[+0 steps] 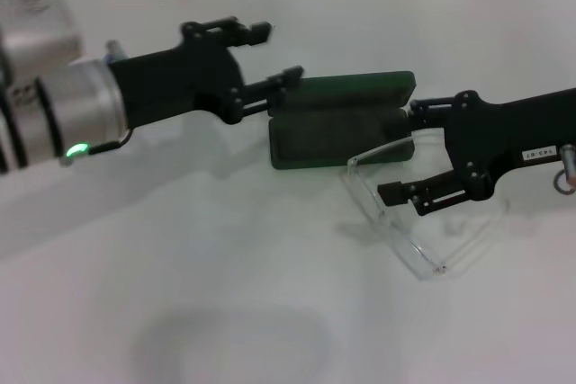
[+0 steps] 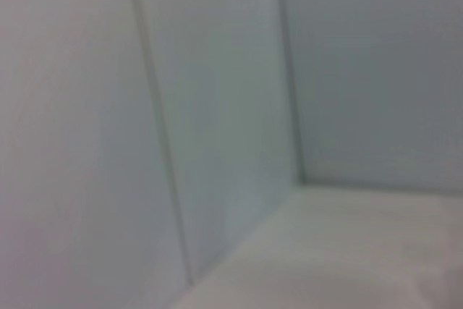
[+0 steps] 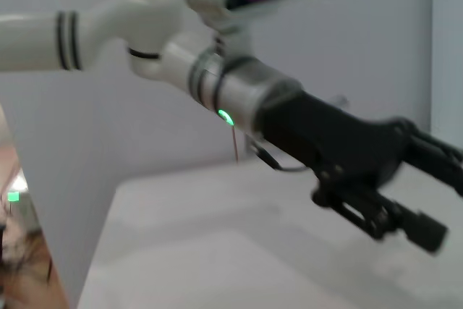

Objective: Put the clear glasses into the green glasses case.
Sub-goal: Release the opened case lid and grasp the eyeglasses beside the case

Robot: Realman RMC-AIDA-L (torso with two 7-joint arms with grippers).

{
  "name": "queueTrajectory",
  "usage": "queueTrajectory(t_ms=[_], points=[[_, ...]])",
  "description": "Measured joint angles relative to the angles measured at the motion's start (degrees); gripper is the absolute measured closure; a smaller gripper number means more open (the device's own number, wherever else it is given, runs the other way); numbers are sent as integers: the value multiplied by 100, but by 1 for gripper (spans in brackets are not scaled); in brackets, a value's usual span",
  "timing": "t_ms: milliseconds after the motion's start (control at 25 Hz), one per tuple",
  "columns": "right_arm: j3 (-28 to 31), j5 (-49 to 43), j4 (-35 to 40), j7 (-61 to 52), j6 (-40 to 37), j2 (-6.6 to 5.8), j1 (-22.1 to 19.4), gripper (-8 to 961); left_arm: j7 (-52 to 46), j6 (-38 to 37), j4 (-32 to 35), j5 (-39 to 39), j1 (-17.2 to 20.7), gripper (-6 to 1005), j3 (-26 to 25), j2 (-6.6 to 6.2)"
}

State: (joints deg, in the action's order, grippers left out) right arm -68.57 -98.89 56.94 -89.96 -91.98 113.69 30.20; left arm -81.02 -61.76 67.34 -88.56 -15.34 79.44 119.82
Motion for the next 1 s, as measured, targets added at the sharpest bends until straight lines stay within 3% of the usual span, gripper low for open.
queueTrajectory(t_ms=[200,400,640,1000], points=[[-34,-1576,1580,-2634,-187,118,216,101,2115,-27,-1070,2144,449,359,-36,14],[-93,-2711,2064,-4324,-823,148,820,102,3367,-41,-2194,3607,372,360,-45,-1],[-861,-3762,2173,-5901,-1015,160,1453,103,3841,-44,-2834,3961,156,361,-58,0],[-2024,-3944,1868,-6760,-439,230,1507,106,4023,-48,-3180,3953,-105,362,-61,-16]])
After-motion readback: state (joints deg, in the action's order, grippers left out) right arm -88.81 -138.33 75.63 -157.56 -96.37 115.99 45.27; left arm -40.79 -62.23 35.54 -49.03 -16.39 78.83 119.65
